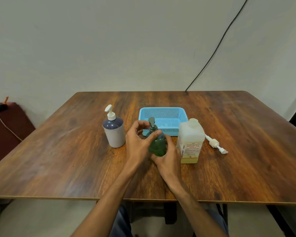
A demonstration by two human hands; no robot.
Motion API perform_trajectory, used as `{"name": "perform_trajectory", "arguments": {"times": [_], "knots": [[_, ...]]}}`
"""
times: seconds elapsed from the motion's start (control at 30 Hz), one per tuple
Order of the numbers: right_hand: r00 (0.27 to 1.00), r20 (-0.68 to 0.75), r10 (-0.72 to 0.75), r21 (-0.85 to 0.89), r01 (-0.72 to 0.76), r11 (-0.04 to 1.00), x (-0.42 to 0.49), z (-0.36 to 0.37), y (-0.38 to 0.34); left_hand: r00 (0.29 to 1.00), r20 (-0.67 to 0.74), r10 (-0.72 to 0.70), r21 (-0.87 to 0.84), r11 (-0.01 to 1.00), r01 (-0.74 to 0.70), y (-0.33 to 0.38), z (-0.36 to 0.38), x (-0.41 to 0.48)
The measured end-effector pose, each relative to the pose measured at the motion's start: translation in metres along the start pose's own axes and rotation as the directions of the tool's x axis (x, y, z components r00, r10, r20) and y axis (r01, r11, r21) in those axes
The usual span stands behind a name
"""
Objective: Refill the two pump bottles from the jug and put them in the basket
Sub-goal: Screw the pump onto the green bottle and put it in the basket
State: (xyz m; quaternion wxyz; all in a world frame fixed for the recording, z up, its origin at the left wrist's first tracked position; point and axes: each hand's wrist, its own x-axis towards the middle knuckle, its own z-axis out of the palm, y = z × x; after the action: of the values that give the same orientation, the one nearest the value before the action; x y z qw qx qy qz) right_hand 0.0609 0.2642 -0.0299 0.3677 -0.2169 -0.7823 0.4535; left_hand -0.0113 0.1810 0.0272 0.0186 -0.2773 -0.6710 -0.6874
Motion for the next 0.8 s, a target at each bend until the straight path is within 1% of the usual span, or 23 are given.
{"name": "perform_trajectory", "arguments": {"times": [0.03,0.1,0.17,0.2,0.23,0.27,0.37,0.43,0.47,0.53,0.57,0.63,0.67,0.73,0.8], "knots": [[1.000,0.003,-0.003,0.006,0.003,1.000,0.000,0.000,0.000,1.000,0.004,0.003,0.013,1.000,-0.003,0.000,0.001,0.001],[1.000,-0.001,-0.001,0.024,0.002,1.000,0.000,-0.001,0.000,0.995,0.100,0.024,0.021,0.999,-0.026,-0.003,-0.002,0.003],[1.000,0.004,0.004,0.030,-0.004,1.000,0.000,-0.002,0.000,0.976,0.219,0.009,-0.033,0.999,-0.002,-0.003,-0.005,0.001],[1.000,0.006,-0.001,0.026,0.001,1.000,0.000,-0.003,-0.001,0.969,0.247,-0.001,-0.071,0.997,0.019,-0.003,-0.005,-0.001],[1.000,0.005,-0.009,0.020,0.009,1.000,0.000,-0.002,-0.001,0.971,0.240,-0.005,-0.097,0.995,0.029,-0.001,-0.003,-0.004],[1.000,0.000,-0.016,0.014,0.016,1.000,0.000,-0.003,-0.001,0.980,0.200,-0.016,-0.100,0.994,0.037,-0.001,0.000,-0.006],[1.000,-0.008,-0.011,-0.009,0.011,1.000,-0.001,-0.004,-0.004,0.999,0.017,-0.032,-0.062,0.998,0.033,-0.004,0.010,-0.009],[1.000,0.000,0.004,-0.013,-0.004,1.000,-0.001,-0.005,-0.006,0.998,-0.052,-0.031,-0.054,0.998,0.029,-0.005,0.013,-0.008],[1.000,0.002,0.011,-0.014,-0.011,1.000,-0.001,-0.005,-0.005,0.999,-0.044,-0.018,-0.038,0.999,0.016,-0.005,0.012,-0.007],[1.000,0.006,0.015,-0.012,-0.015,1.000,0.000,-0.005,-0.005,0.999,0.035,0.005,-0.013,1.000,-0.004,-0.006,0.010,-0.006],[1.000,0.006,0.015,-0.011,-0.015,1.000,0.000,-0.005,-0.004,0.996,0.091,0.007,-0.032,0.999,-0.005,-0.007,0.007,-0.006],[1.000,0.000,0.011,-0.011,-0.011,1.000,0.000,-0.004,-0.004,0.982,0.185,-0.024,-0.122,0.991,0.047,-0.009,0.003,-0.007],[1.000,-0.007,0.007,-0.017,-0.007,1.000,0.000,-0.004,-0.003,0.979,0.199,-0.037,-0.148,0.987,0.068,-0.010,0.004,-0.009],[1.000,-0.013,0.001,-0.029,-0.001,1.000,0.000,-0.003,-0.004,0.988,0.143,-0.056,-0.123,0.990,0.074,-0.007,0.008,-0.011],[1.000,-0.009,0.007,-0.031,-0.007,0.999,0.000,-0.002,-0.005,0.999,0.023,-0.044,-0.073,0.996,0.045,-0.003,0.013,-0.011]]}}
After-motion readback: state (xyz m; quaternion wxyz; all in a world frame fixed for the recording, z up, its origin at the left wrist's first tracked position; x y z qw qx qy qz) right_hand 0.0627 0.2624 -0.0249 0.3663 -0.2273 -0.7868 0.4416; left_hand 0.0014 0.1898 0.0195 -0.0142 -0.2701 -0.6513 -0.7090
